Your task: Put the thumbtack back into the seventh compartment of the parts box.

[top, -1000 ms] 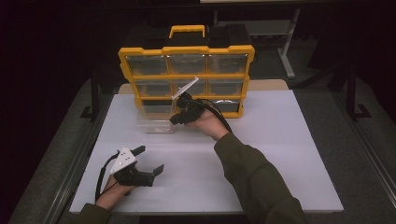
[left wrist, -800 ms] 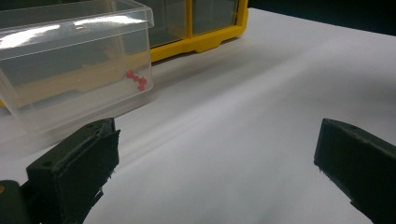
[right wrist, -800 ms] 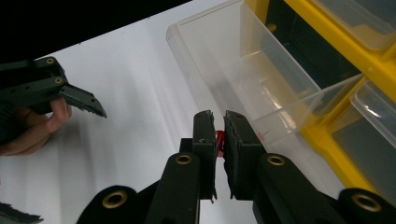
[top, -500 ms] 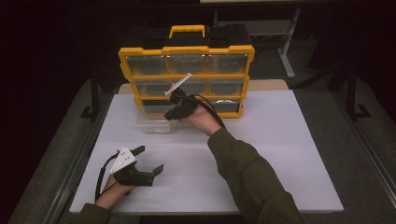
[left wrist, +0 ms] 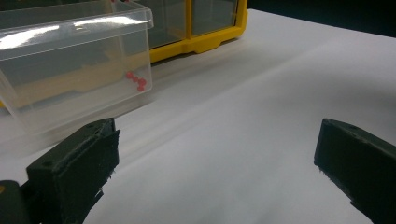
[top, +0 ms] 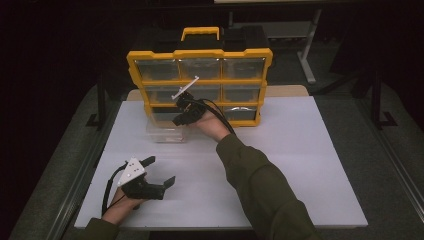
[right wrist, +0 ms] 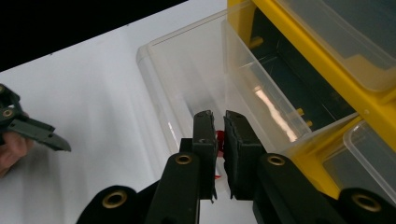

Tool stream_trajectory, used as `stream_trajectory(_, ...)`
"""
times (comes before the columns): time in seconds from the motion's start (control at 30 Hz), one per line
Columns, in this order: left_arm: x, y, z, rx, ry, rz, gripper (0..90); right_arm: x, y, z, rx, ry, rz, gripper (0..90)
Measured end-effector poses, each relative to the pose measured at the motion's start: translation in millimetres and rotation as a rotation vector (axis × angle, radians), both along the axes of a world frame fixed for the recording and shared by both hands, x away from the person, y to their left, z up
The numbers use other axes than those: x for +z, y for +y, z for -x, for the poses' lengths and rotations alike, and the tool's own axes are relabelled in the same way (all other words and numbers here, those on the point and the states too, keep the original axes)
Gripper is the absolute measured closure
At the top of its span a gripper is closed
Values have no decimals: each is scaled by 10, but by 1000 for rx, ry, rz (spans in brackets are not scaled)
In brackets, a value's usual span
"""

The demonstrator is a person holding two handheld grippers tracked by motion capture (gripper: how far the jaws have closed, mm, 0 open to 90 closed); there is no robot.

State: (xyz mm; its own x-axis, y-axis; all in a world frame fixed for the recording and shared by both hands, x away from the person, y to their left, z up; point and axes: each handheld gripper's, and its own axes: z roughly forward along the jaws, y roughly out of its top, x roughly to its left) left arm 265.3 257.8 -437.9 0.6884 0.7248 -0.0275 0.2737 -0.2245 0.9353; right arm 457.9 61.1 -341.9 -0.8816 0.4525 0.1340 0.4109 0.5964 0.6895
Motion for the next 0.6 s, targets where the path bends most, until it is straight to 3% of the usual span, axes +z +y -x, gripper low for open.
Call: stream_trajectory(0.6,1,-3,1,-2,2,0,0,-63,74,-151,-13,-3,37,821)
